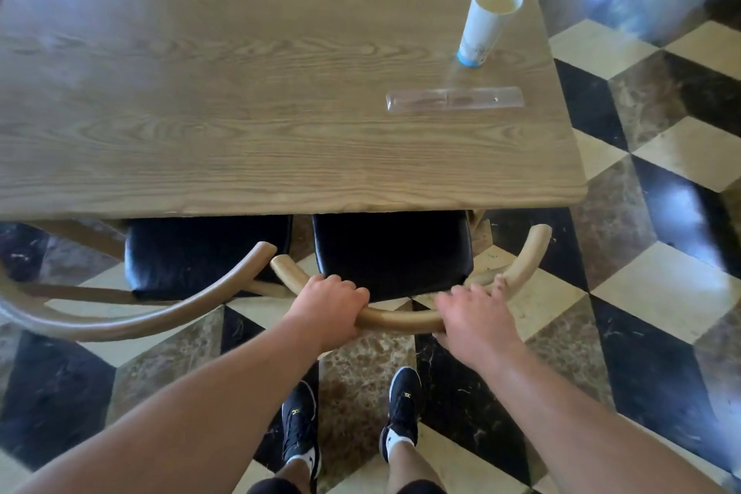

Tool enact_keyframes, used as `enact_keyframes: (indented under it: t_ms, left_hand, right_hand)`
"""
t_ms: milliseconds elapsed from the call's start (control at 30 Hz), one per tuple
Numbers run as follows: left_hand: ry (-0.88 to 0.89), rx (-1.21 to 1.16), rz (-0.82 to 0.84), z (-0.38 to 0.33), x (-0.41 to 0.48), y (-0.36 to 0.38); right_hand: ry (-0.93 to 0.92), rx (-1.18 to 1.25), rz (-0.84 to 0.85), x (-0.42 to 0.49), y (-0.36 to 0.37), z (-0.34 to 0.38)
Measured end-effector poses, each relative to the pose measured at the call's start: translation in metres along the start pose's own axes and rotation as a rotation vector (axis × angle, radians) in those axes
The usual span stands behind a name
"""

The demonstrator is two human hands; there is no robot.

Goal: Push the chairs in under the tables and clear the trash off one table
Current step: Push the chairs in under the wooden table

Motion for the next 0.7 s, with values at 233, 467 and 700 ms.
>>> enact_keyframes:
  t_ms: [233, 467, 700]
  left_hand:
    - [-0.235, 0.069, -0.212, 0.086, -0.045, -0.005]
    - [-0.591, -0.054, 0.027, 0.206, -0.127, 0.026]
    - [-0.537, -0.062, 0.109, 0.223, -0.139, 0.036]
  right_hand:
    - [-0.169, 0.108, 0.025, 0.018, -0.01, 0.063]
    - [-0.138, 0.217, 0.105, 0.033, -0.01, 0.131]
    - [-0.102, 0.181, 0.132, 0.034, -0.015, 0.14]
Point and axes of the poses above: each hand's wrist, its own x-axis towards the middle knuckle, its own y-axis out of the palm, z = x × y, the point moved 6 cm from there along x, towards the middle knuckle, and after that the axes turned 8 degrees about -z, right-handed, at the moved point
